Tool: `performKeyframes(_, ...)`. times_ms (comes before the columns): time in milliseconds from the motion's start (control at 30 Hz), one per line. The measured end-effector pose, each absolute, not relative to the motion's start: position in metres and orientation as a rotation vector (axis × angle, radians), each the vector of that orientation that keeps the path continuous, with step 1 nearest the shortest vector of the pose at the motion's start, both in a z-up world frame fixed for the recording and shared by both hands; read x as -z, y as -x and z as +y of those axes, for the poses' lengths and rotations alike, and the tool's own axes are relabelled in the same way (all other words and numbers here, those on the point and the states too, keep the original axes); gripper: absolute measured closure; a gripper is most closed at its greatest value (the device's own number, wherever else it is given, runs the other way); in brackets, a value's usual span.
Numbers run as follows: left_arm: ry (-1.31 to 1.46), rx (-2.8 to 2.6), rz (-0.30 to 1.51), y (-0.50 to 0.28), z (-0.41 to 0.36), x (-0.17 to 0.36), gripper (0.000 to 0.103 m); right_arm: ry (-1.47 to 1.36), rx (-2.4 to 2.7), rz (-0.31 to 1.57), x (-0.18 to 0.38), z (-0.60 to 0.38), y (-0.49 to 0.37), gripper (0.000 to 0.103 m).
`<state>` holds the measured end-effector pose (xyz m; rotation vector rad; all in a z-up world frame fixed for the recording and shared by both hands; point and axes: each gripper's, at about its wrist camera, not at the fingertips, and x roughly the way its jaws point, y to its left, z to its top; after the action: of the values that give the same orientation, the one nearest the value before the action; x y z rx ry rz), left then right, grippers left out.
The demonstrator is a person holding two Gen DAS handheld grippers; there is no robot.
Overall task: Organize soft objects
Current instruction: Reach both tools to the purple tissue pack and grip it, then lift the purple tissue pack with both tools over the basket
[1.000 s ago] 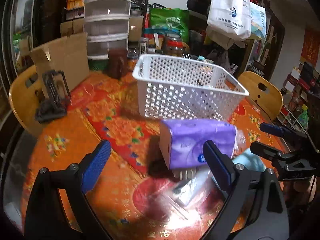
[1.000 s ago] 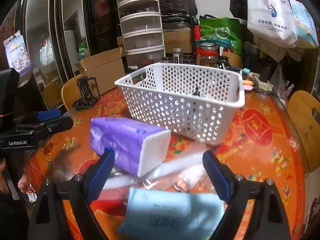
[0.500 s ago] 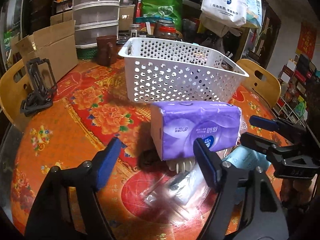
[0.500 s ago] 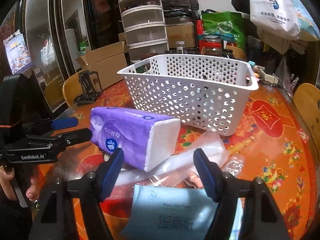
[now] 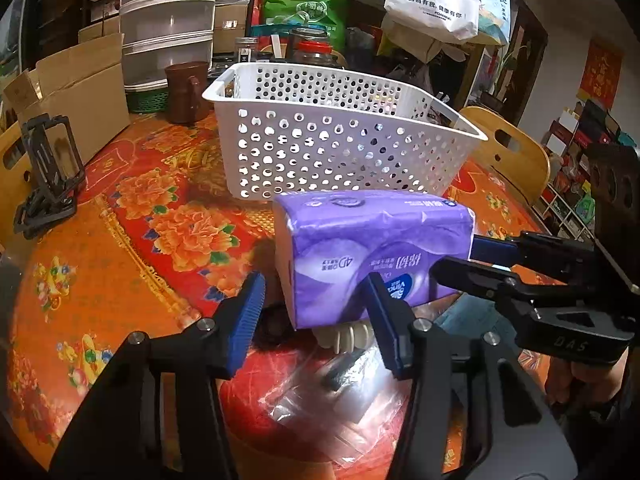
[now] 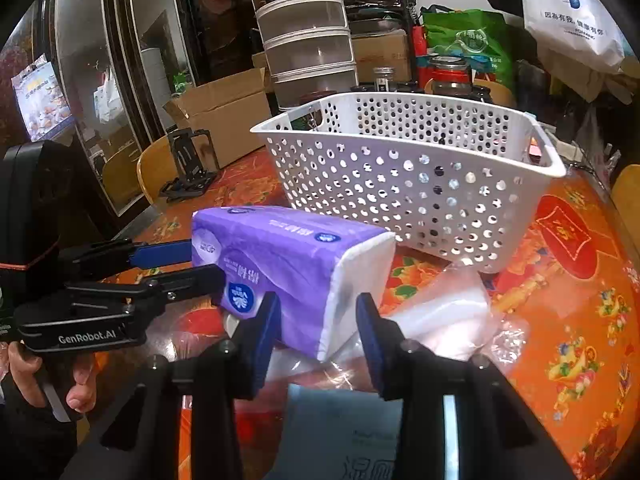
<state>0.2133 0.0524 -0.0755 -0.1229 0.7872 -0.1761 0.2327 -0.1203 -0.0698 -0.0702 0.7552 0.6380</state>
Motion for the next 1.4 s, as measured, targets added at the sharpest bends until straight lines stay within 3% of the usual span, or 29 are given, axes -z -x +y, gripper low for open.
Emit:
performKeyframes(867, 0.027, 0.141, 0.721, -0.202, 0.024, 0.077, 0.064, 0.174, -0.576, 0.704, 0.075, -0.112, -0.217, 0.074)
performKeyframes(1400, 0.02, 0.142, 0.613, -0.176, 0.013, 0.017, 0.064, 0.19, -0.564, 0.57, 0.019, -0.125, -0.194, 0.074)
